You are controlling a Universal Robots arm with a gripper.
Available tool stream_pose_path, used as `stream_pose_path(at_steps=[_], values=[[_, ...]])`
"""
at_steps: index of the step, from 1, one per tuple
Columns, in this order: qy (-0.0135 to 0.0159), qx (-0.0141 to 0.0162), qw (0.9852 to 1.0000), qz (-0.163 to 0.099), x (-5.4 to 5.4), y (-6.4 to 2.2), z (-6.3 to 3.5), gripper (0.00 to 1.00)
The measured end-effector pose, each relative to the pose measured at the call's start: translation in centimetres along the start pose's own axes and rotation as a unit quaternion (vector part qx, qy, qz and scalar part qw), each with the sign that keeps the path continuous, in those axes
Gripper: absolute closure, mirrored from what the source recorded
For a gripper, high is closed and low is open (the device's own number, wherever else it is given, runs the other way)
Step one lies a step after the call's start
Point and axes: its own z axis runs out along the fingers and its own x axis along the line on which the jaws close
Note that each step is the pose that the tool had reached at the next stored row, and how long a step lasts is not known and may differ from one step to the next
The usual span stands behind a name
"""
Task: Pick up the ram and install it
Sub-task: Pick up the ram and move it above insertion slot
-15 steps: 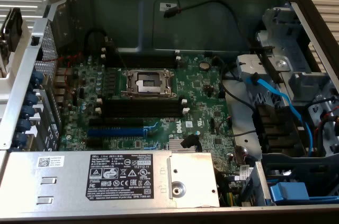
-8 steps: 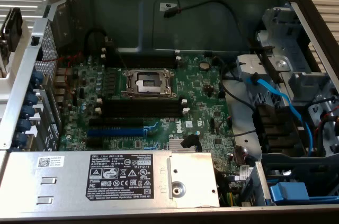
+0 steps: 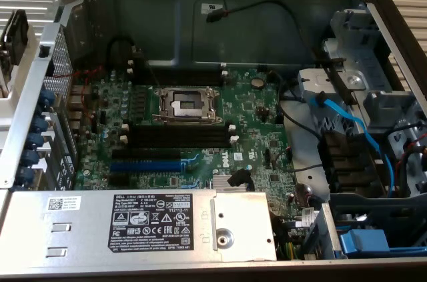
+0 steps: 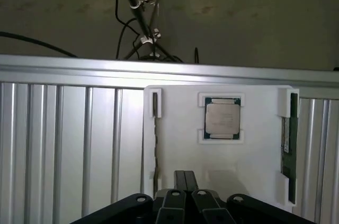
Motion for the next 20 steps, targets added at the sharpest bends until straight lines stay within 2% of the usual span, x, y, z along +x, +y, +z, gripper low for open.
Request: stream_pose_path(at_steps=[4,16,20], values=[[-0.0012,-0.0005,1.0000,0.000,0.2,0.02,0.62,0.90],[-0.0012,-0.0004,1.0000,0.000,0.8,-0.02,0.83,0.90],[-0.0023,-0.0004,1.0000,0.000,1.2,-0.11,1.47,0.90]])
